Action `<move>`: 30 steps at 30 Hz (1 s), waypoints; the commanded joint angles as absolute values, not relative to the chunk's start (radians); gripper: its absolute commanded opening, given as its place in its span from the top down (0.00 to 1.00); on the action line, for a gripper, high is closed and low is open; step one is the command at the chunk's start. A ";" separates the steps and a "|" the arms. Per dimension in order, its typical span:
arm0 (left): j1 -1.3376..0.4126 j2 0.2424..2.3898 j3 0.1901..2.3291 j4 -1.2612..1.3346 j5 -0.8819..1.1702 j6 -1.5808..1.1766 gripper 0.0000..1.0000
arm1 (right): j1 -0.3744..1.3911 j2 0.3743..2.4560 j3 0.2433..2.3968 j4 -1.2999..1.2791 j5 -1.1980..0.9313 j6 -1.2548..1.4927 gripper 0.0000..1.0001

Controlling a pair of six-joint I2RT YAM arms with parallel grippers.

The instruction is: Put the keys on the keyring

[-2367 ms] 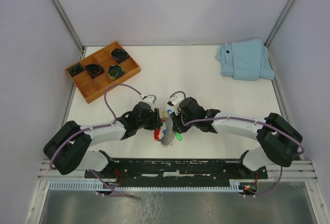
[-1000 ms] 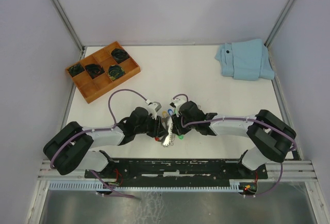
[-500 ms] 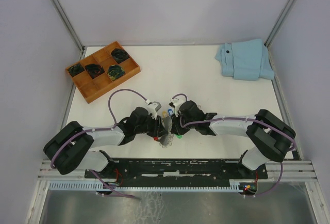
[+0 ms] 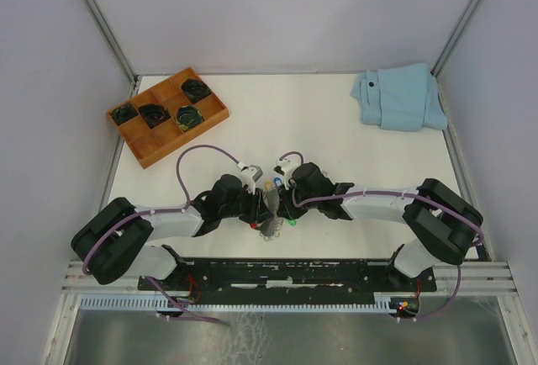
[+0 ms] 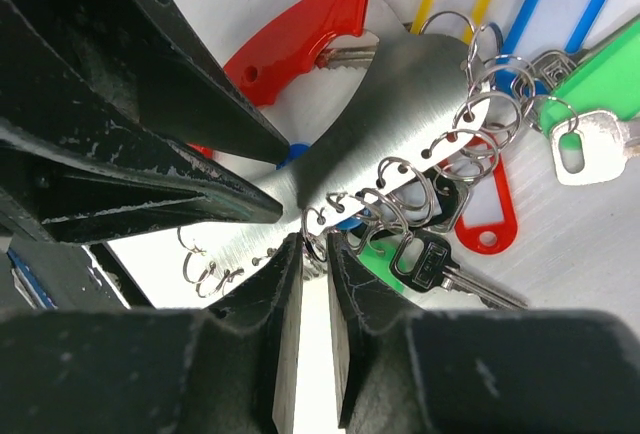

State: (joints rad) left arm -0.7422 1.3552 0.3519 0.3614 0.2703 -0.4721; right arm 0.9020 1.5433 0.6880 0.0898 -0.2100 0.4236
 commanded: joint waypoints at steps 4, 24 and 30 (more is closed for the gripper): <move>-0.746 1.353 0.357 0.383 0.260 -0.491 0.63 | 0.902 1.568 0.750 0.100 -0.229 0.372 0.78; -0.747 1.330 0.343 0.390 0.253 -0.490 0.63 | 0.904 1.579 0.827 -0.070 -0.257 0.262 0.99; -0.743 1.293 0.305 0.436 0.231 -0.514 0.63 | 0.903 1.571 0.853 -0.088 -0.251 0.226 0.99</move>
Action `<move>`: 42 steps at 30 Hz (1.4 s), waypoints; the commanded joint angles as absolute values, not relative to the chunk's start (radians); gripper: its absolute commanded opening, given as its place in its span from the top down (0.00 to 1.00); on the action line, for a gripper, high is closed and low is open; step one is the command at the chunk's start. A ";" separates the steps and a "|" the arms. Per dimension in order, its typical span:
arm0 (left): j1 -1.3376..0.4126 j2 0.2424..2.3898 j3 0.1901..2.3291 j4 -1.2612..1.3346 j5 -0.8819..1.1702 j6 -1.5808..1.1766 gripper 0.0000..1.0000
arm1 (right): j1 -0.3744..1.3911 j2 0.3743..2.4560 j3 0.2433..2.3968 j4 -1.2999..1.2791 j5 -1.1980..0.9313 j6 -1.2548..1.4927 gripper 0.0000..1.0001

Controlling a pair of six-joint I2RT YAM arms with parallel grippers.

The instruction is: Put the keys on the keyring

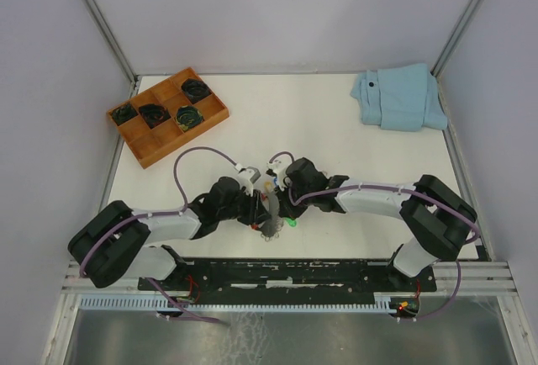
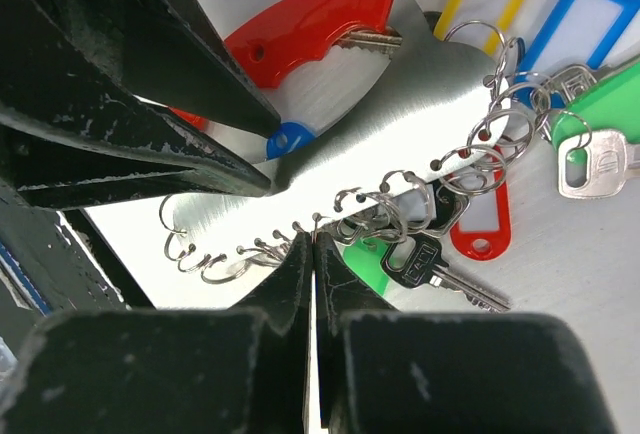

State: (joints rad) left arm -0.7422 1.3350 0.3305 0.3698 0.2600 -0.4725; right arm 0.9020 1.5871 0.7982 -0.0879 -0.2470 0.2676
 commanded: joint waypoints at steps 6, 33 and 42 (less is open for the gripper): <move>-0.699 1.203 0.241 0.537 0.251 -0.537 0.61 | 0.904 1.539 0.859 -0.072 -0.243 0.165 0.99; -0.530 1.185 0.204 0.936 0.477 -0.533 0.57 | 0.900 1.349 0.772 0.191 -0.226 -0.137 0.99; -0.618 1.315 0.109 1.061 0.495 -0.636 0.65 | 0.903 1.368 0.560 0.469 -0.210 -0.035 0.99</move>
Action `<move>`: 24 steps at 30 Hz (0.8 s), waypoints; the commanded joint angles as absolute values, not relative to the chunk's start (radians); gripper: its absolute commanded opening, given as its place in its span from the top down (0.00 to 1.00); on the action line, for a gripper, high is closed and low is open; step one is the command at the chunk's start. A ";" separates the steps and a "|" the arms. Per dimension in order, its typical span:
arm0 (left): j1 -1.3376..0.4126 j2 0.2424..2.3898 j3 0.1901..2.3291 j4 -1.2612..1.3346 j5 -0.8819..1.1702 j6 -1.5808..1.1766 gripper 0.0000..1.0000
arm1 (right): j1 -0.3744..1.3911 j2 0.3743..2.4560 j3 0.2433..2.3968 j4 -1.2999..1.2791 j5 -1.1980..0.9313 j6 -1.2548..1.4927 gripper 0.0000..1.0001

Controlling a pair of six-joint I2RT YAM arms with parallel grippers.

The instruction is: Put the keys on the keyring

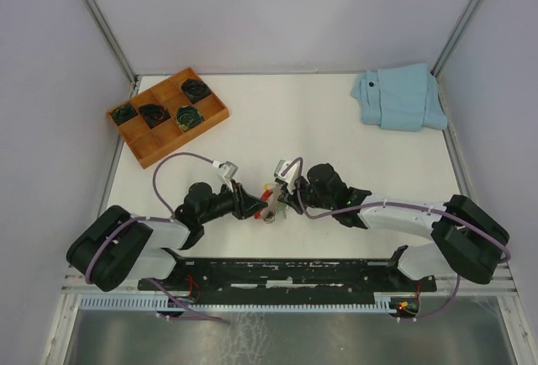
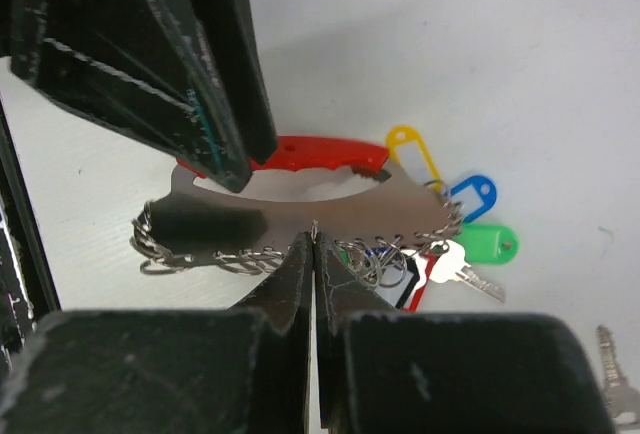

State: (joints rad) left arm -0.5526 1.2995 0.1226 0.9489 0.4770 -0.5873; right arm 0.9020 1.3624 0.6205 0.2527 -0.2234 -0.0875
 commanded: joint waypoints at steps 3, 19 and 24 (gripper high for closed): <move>-0.685 1.331 0.109 1.060 0.451 -0.623 0.65 | 0.904 1.393 0.528 0.518 -0.205 -0.027 0.99; -0.655 1.222 0.204 0.918 0.422 -0.263 0.58 | 0.883 1.406 0.488 0.553 -0.312 -0.143 0.99; -0.634 1.261 0.206 0.970 0.460 -0.104 0.58 | 0.838 1.371 0.508 0.498 -0.405 -0.189 0.99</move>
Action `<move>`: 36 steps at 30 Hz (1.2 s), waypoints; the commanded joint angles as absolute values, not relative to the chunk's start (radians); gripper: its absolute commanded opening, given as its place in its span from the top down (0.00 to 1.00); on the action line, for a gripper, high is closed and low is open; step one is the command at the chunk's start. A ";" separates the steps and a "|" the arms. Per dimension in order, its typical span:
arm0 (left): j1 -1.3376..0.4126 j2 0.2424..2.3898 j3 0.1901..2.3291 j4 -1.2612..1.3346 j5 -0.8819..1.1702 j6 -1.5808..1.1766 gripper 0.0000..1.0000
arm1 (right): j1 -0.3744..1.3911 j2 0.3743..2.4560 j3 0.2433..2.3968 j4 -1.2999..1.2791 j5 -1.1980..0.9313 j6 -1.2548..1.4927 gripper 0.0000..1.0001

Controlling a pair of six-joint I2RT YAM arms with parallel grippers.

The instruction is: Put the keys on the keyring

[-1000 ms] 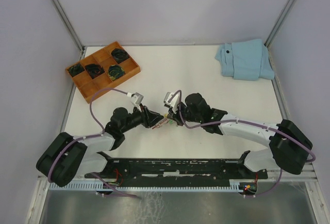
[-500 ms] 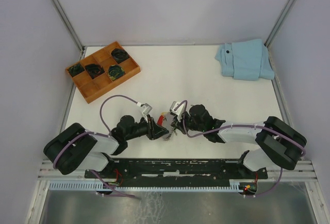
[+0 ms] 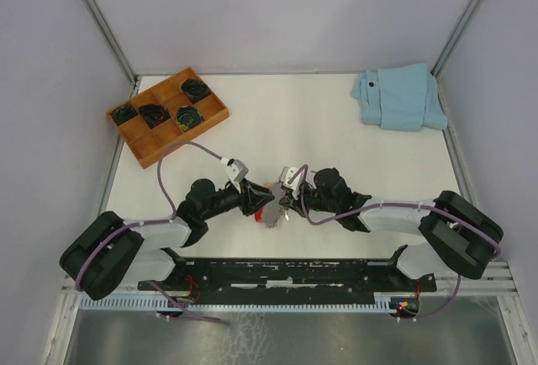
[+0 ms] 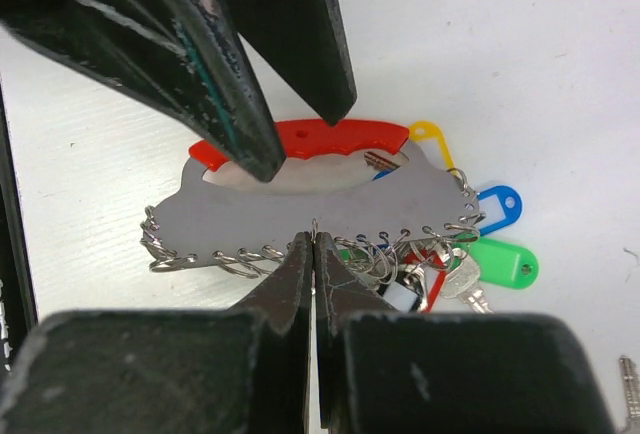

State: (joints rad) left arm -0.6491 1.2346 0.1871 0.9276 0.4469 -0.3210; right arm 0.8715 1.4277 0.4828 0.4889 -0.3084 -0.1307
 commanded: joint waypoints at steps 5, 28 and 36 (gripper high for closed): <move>-0.621 1.396 0.175 1.189 0.611 -0.059 0.57 | 0.806 1.352 0.527 0.440 -0.485 -0.243 0.99; -0.621 1.508 0.329 0.857 0.831 0.296 0.70 | 0.796 1.347 0.492 0.457 -0.562 -0.369 0.99; -0.621 1.522 0.356 0.818 0.823 0.304 0.70 | 0.796 1.344 0.491 0.453 -0.585 -0.376 0.99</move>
State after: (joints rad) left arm -0.6235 1.5311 0.3210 0.8345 0.7971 0.2440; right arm 0.8001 1.3804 0.4854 0.3939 -0.5396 -0.3595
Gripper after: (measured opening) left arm 0.293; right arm 0.015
